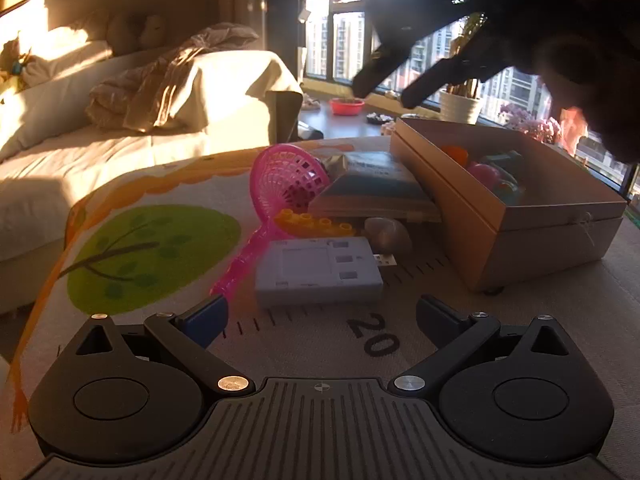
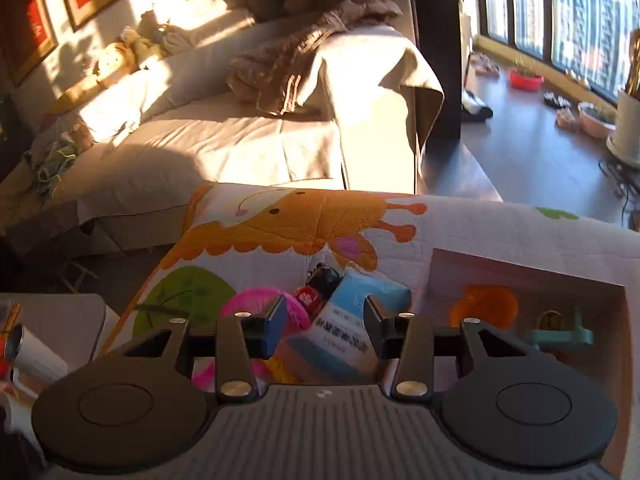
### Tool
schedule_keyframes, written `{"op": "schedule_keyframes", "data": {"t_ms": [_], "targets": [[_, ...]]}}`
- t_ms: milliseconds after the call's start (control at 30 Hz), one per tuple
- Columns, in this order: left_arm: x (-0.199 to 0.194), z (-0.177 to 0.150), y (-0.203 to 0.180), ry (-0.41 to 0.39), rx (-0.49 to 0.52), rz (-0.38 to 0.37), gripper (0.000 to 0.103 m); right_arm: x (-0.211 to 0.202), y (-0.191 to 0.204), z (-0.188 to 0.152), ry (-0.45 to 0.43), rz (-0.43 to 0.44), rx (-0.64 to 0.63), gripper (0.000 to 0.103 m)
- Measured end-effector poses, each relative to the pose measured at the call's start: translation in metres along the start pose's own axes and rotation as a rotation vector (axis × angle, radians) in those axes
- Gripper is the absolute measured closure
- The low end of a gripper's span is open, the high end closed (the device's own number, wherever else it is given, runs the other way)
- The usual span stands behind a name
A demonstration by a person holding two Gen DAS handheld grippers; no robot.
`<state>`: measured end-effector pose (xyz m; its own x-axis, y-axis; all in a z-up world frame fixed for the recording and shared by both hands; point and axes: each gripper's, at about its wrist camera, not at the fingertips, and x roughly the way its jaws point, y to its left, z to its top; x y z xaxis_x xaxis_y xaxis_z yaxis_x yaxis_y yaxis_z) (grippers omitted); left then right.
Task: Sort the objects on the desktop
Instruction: 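Grasp the blue wet-wipe pack with the right tool and lift it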
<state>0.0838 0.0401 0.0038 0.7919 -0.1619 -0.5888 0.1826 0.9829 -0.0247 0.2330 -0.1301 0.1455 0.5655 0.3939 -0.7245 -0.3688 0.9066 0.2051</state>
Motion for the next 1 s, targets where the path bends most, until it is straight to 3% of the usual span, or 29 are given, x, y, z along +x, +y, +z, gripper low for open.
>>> {"op": "schedule_keyframes", "data": {"t_ms": [133, 200, 300, 533, 633, 767, 867, 1000], "targets": [[-0.006, -0.001, 0.004, -0.014, -0.031, 0.006, 0.001, 0.082, 0.0, 0.036, 0.082, -0.159, 0.045, 0.061], [-0.011, -0.003, 0.006, -0.008, -0.033, -0.013, 0.0, 0.115, 0.003, 0.039, 0.109, -0.274, -0.007, 0.061], [-0.019, -0.01, 0.013, 0.034, -0.03, -0.066, 0.0, 0.133, 0.01, 0.027, 0.147, -0.327, -0.063, 0.063], [-0.039, -0.02, 0.019, 0.074, -0.003, -0.142, 0.0, 0.087, 0.047, -0.029, 0.33, -0.036, -0.066, 0.064], [-0.049, -0.026, 0.016, 0.091, 0.014, -0.181, 0.0, 0.061, 0.059, -0.062, 0.37, 0.027, -0.091, 0.064], [-0.058, -0.035, 0.005, 0.102, 0.07, -0.216, 0.0, 0.017, 0.063, -0.101, 0.321, 0.059, -0.172, 0.064], [-0.062, -0.038, -0.003, 0.1, 0.101, -0.225, 0.0, -0.01, 0.052, -0.118, 0.254, 0.019, -0.202, 0.064], [-0.068, -0.038, -0.01, 0.082, 0.121, -0.227, 0.0, -0.048, 0.028, -0.139, 0.165, -0.031, -0.207, 0.054]]}}
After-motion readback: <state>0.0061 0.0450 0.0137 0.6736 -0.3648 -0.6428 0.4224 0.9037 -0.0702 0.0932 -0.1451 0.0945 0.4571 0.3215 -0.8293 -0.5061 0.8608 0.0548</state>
